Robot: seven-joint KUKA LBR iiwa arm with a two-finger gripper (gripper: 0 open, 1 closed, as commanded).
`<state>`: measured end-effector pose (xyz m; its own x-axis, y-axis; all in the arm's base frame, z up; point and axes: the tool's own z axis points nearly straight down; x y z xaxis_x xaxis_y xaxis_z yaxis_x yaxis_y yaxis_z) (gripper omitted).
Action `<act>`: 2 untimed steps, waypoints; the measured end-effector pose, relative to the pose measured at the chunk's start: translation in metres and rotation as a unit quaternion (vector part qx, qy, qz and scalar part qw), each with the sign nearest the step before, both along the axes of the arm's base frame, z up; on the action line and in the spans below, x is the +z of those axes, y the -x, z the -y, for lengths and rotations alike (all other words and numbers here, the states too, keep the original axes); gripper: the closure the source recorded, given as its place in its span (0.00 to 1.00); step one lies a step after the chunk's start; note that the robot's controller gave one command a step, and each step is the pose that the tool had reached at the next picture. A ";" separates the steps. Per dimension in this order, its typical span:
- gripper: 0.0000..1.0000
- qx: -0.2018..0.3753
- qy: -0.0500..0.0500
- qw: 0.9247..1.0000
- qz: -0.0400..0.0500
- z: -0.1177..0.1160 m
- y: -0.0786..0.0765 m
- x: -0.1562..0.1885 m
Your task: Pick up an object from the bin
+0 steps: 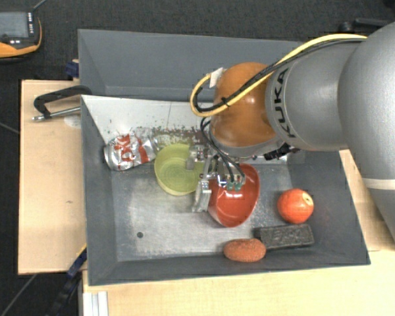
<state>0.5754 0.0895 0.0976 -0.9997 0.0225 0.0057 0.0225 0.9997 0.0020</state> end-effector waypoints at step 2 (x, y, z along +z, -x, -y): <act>1.00 -0.003 -0.001 1.000 -0.005 0.006 -0.019 -0.029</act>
Offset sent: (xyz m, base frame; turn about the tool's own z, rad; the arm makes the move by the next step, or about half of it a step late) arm 0.0210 -0.0075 -0.0276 0.0086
